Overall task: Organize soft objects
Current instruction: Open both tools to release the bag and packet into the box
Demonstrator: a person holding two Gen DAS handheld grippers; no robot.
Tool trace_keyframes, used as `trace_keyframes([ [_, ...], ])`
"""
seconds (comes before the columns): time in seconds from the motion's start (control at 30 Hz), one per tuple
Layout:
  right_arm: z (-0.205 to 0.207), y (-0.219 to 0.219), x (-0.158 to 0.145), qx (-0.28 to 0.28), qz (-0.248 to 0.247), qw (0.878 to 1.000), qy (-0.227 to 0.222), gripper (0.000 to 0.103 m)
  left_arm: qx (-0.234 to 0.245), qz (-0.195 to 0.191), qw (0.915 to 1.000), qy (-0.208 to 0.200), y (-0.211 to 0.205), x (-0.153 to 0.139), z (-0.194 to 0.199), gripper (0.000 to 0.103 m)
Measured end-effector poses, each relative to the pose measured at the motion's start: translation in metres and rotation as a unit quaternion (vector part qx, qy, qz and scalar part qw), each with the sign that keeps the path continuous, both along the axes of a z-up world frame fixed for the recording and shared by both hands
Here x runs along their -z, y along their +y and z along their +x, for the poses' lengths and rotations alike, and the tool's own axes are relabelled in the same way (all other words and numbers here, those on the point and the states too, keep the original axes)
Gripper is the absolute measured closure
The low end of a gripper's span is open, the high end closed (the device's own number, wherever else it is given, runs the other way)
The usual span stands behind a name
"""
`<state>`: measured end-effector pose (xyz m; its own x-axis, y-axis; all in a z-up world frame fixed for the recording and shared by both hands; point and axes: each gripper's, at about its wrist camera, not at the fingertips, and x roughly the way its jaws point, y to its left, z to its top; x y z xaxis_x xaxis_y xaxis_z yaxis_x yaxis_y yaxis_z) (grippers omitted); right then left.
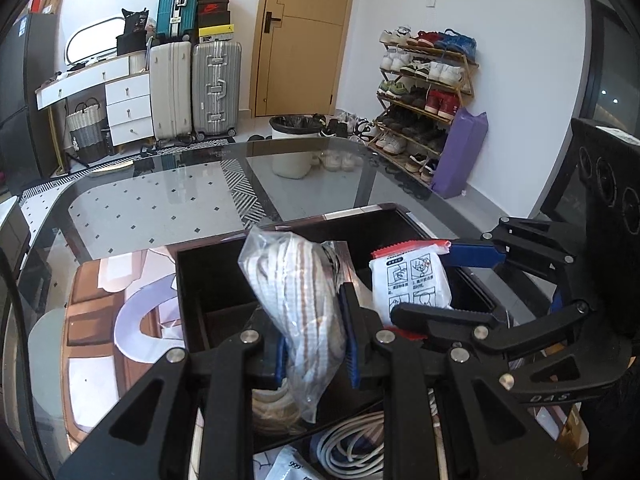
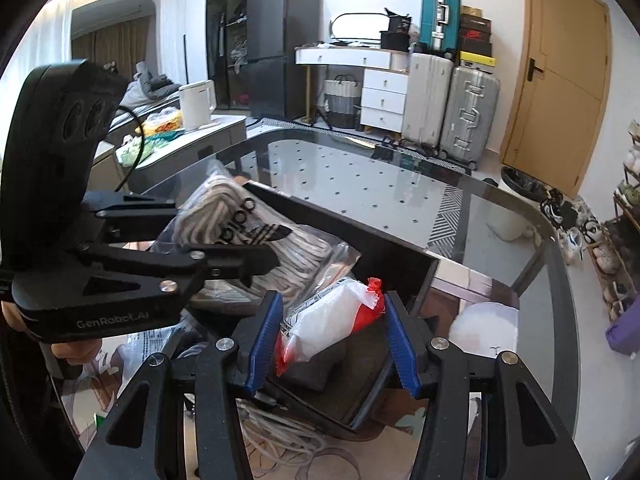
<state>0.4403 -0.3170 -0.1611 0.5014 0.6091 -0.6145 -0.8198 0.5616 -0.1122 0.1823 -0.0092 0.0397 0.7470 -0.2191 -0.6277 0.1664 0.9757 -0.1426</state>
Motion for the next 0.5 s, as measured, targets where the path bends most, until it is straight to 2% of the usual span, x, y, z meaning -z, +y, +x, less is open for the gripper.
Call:
trace_keyframes([
  [0.13, -0.004, -0.005, -0.002, 0.0, 0.007, 1.0, -0.003, 0.05, -0.002, 0.001, 1.0, 0.0, 0.001, -0.003, -0.002, 0.079],
  [0.17, -0.006, -0.007, -0.004, 0.001, 0.008, 1.0, -0.009, 0.048, -0.002, 0.005, 1.0, -0.002, 0.002, -0.005, -0.004, 0.072],
  [0.2, -0.01, -0.009, -0.005, 0.004, 0.009, 1.0, -0.012, 0.047, -0.004, 0.011, 0.9999, -0.007, 0.002, -0.007, -0.006, 0.059],
  [0.23, -0.012, -0.012, -0.006, 0.008, 0.009, 1.0, -0.017, 0.043, -0.006, 0.016, 0.9998, -0.011, 0.003, -0.009, -0.008, 0.052],
  [0.37, -0.019, -0.028, -0.012, 0.029, 0.022, 0.999, -0.029, 0.026, -0.012, 0.036, 0.999, -0.022, 0.007, -0.018, -0.017, 0.047],
  [0.43, -0.023, -0.036, -0.014, 0.039, 0.033, 0.998, -0.028, 0.017, -0.014, 0.042, 0.9987, -0.027, 0.009, -0.021, -0.022, 0.039],
  [0.5, -0.026, -0.046, -0.015, 0.047, 0.046, 0.998, -0.022, 0.012, -0.022, 0.049, 0.998, -0.034, 0.013, -0.024, -0.028, 0.008],
])
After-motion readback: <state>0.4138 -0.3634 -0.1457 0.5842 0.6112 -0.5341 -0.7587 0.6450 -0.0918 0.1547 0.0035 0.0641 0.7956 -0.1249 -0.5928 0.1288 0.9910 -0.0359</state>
